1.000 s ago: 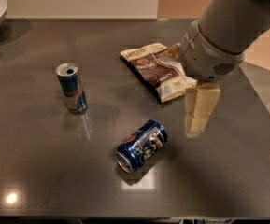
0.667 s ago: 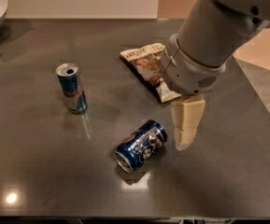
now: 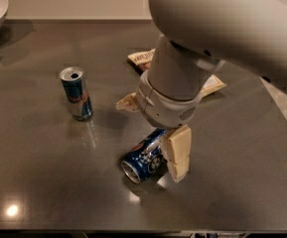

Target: Place pepsi can upright

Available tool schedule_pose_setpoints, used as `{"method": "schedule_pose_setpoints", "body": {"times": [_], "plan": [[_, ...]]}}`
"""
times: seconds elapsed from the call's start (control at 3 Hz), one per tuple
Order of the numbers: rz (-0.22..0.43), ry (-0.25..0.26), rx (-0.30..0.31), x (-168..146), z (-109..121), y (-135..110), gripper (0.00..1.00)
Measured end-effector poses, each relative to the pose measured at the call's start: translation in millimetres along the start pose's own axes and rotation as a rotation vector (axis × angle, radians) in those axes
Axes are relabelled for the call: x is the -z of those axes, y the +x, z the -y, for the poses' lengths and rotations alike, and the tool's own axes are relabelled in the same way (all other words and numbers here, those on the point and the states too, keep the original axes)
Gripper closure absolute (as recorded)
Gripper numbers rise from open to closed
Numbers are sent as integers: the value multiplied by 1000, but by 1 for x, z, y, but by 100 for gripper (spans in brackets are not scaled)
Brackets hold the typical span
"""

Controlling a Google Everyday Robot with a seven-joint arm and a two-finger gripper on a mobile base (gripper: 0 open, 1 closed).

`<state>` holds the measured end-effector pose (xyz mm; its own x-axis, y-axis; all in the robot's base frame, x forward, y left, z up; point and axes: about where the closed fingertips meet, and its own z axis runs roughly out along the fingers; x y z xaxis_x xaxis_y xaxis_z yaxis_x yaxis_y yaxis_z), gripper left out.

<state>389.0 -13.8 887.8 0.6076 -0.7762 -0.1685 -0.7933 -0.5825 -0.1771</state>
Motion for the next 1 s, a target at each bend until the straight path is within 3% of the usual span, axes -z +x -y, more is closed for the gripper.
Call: {"method": "schedule_pose_setpoints", "body": {"times": [0.33, 0.67, 1.0], "plan": [[-23, -51, 60, -22, -5, -8, 0], [-47, -88, 82, -39, -8, -13, 0], [-70, -114, 85, -51, -13, -13, 11]]}}
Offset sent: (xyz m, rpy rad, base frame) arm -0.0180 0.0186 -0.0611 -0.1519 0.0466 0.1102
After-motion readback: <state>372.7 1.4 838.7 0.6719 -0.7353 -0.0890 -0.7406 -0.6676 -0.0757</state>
